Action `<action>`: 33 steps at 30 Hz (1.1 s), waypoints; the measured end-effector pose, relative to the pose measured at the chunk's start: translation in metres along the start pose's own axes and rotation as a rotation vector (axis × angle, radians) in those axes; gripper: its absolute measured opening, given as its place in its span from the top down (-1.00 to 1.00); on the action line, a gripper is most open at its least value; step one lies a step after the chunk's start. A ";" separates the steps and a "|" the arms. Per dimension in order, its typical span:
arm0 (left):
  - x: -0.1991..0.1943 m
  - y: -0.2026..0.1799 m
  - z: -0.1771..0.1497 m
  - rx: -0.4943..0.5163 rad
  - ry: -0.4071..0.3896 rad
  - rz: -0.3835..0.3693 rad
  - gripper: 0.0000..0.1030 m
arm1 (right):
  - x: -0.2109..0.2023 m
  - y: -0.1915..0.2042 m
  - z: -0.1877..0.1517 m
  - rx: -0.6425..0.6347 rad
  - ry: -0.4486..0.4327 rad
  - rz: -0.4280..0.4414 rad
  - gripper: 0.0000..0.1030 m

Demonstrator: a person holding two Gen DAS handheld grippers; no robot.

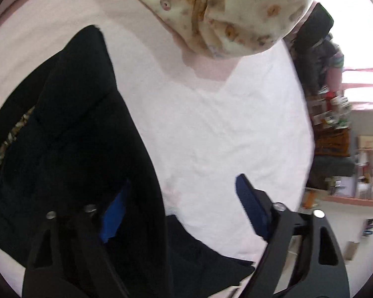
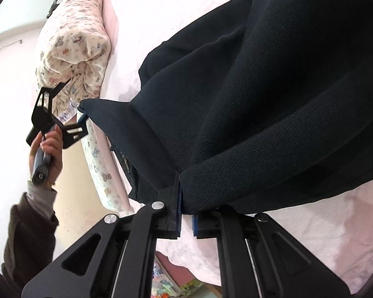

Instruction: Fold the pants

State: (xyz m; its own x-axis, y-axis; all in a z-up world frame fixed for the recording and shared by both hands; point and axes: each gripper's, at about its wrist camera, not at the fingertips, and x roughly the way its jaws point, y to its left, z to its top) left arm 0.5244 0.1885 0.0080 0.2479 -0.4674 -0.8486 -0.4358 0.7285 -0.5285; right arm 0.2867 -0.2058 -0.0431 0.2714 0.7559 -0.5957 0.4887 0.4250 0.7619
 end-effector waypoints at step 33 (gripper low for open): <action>-0.086 0.245 -0.185 -0.447 -0.321 0.116 0.79 | 0.021 0.008 0.004 -0.210 0.018 -0.263 0.71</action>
State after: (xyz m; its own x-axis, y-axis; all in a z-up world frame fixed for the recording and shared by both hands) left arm 0.2364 0.3147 -0.0443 0.3973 -0.1700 -0.9018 -0.7830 0.4498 -0.4297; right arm 0.2993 -0.1886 -0.0504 0.1431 0.6146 -0.7757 0.3579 0.6986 0.6196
